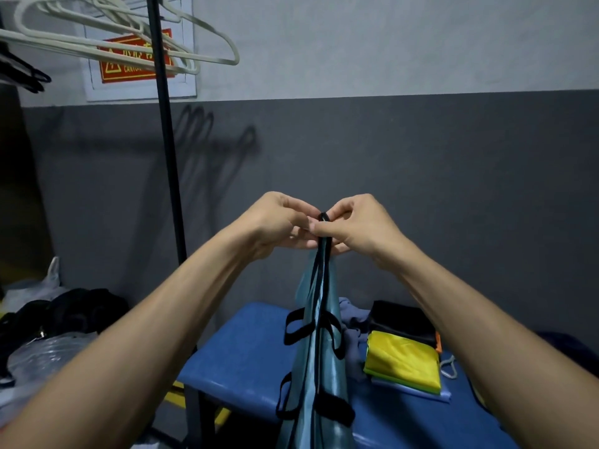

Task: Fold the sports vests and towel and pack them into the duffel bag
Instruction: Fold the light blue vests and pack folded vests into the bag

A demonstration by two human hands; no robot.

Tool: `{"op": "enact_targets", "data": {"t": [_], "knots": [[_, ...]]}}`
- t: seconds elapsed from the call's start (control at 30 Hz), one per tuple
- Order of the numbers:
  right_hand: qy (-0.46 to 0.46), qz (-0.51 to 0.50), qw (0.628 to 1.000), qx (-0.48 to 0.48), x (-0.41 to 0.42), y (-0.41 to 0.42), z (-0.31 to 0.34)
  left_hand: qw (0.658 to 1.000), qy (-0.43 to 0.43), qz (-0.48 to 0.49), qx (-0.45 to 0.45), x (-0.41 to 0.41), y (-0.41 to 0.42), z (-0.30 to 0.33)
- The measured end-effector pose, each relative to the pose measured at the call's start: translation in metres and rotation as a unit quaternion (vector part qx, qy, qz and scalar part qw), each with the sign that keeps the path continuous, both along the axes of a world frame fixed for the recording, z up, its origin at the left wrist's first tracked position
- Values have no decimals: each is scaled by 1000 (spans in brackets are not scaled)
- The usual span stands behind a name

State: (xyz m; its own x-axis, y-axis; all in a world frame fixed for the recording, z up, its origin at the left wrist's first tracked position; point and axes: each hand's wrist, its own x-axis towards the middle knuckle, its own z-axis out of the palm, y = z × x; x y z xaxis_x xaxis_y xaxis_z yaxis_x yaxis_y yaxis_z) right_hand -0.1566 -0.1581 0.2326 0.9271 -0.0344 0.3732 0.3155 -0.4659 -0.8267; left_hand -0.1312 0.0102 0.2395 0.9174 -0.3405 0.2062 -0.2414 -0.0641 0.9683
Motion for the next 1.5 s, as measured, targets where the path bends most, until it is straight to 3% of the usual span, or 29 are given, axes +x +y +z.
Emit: {"op": "enact_targets", "data": {"t": [0.1,0.3,0.6,0.7,0.87,0.93,1.03,1.1,1.17,1.3,1.5], "knots": [[-10,-19,1000,1,2,1,-2,1000,-9,-2,1,3,-2,-4],[56,95,991,79,0,-10,-3,999,-29,-1,24,4,0,-10],[38,94,991,92,7,-15,-11,998,-47,29,-16,4,-10,-20],[12,83,995,58,6,-16,-13,998,-26,28,-40,0,-15,-19],[-80,-1,993,-91,10,-23,-10,990,18,-45,-129,-7,-16,-17],[-78,62,992,-73,7,-29,-4,994,-43,-16,-99,-3,-9,-22],[-42,150,987,-22,-1,-43,9,971,-226,72,29,12,11,-38],[32,214,976,-3,-6,-52,19,957,-279,30,79,15,20,-45],[91,258,961,-28,-9,-57,29,953,-270,-65,122,9,22,-45],[115,276,951,-73,-11,-55,41,947,-210,-203,137,-7,12,-37],[94,239,962,-88,-7,-68,42,960,-92,-223,139,-15,22,-34]]}}
